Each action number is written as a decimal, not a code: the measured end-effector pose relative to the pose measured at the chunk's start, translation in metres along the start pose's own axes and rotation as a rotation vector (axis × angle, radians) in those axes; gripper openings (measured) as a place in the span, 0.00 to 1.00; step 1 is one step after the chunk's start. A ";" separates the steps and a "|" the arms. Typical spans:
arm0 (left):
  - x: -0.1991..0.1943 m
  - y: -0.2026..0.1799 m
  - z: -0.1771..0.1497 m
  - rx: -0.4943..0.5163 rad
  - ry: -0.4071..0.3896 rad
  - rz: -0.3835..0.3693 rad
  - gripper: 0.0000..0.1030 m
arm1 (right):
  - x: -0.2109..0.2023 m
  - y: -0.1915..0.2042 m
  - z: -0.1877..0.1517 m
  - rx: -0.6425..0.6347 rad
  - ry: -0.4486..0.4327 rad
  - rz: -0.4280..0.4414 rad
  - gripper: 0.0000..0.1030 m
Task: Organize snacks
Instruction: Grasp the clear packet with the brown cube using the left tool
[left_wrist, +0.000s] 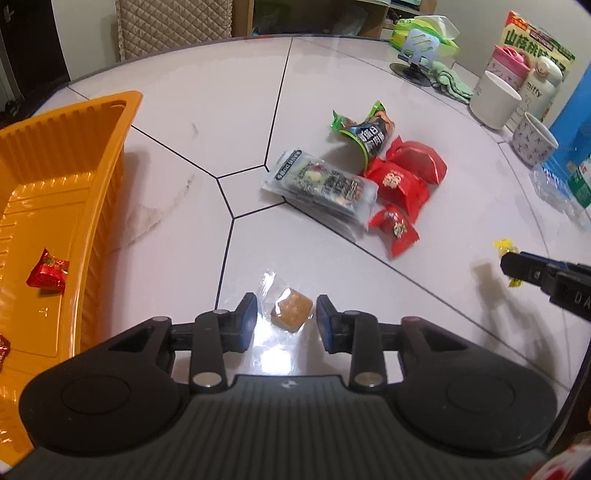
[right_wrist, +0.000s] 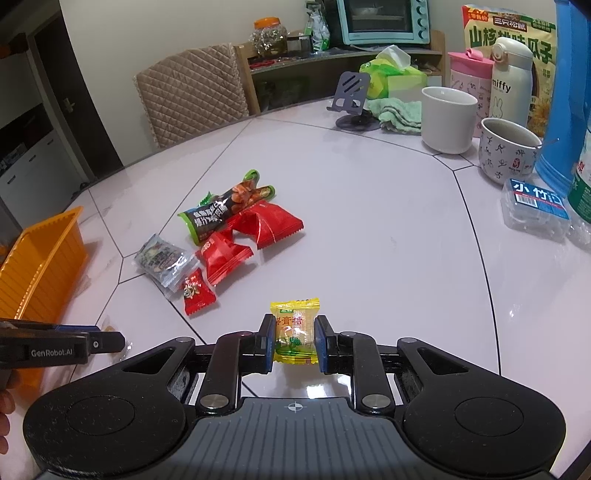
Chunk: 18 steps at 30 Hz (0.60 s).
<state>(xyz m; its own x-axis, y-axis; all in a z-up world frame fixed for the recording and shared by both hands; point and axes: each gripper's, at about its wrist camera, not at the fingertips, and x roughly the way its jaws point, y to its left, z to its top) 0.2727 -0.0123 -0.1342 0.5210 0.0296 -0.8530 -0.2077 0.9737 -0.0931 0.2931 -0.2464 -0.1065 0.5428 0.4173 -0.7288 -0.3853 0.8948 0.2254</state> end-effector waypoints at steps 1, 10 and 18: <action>0.000 -0.002 -0.002 0.009 -0.005 0.004 0.31 | 0.000 0.000 -0.001 0.001 0.003 -0.001 0.22; -0.002 -0.015 -0.009 0.105 -0.033 0.032 0.27 | -0.006 0.002 -0.008 0.002 0.012 0.002 0.22; -0.010 -0.012 -0.014 0.105 -0.035 0.013 0.23 | -0.011 0.010 -0.013 -0.009 0.010 0.014 0.22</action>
<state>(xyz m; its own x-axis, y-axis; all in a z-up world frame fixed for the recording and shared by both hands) 0.2588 -0.0278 -0.1321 0.5481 0.0489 -0.8350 -0.1282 0.9914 -0.0261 0.2738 -0.2438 -0.1045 0.5297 0.4281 -0.7322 -0.3998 0.8874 0.2297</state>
